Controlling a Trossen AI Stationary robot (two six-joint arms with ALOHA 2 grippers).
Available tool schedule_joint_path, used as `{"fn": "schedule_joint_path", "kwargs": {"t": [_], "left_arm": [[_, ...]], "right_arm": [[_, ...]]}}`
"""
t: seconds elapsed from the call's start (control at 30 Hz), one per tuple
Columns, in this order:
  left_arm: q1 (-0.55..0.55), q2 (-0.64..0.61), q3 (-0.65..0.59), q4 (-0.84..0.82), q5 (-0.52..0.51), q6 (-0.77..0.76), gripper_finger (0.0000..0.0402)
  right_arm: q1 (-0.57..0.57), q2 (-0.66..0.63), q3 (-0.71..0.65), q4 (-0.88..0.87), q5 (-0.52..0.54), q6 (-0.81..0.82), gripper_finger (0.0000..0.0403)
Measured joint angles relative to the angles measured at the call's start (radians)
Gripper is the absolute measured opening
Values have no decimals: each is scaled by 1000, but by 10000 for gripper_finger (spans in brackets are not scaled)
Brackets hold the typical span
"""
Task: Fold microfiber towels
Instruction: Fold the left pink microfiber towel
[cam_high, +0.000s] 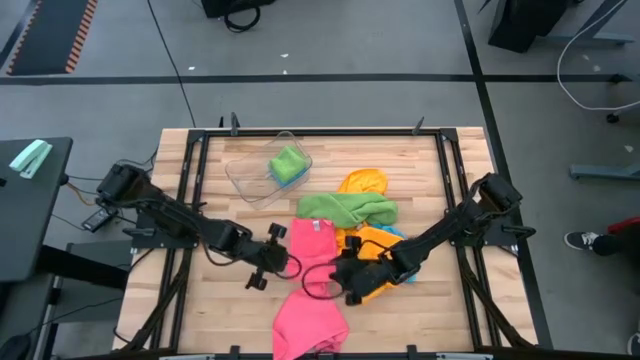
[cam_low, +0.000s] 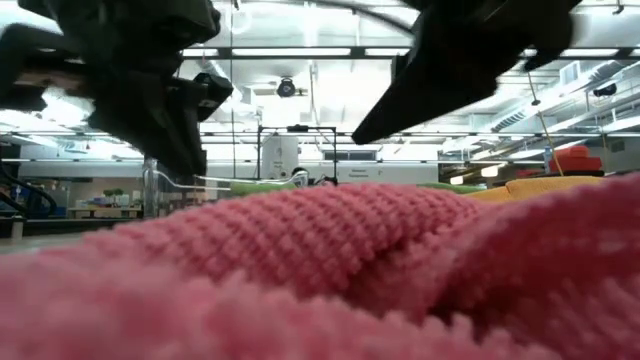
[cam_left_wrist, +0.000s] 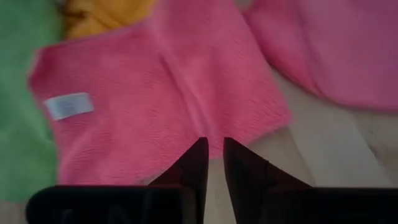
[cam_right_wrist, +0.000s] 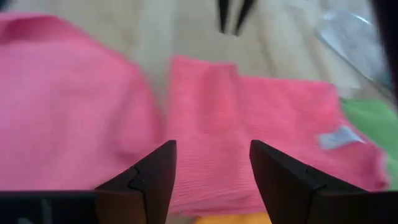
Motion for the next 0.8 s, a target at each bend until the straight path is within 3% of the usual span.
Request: {"fn": "schedule_joint_path", "kwargs": {"t": [0.33, 0.53, 0.8], "left_arm": [[75, -61, -180, 198, 16, -79, 69], [94, -61, -196, 218, 18, -100, 69], [99, -61, -196, 229, 18, -130, 57]], "right_arm": [[-155, 0, -9, -34, 9, 89, 214], [-215, 0, -9, -54, 76, 169, 214], [-298, 0, -9, -88, -60, 350, 214]]}}
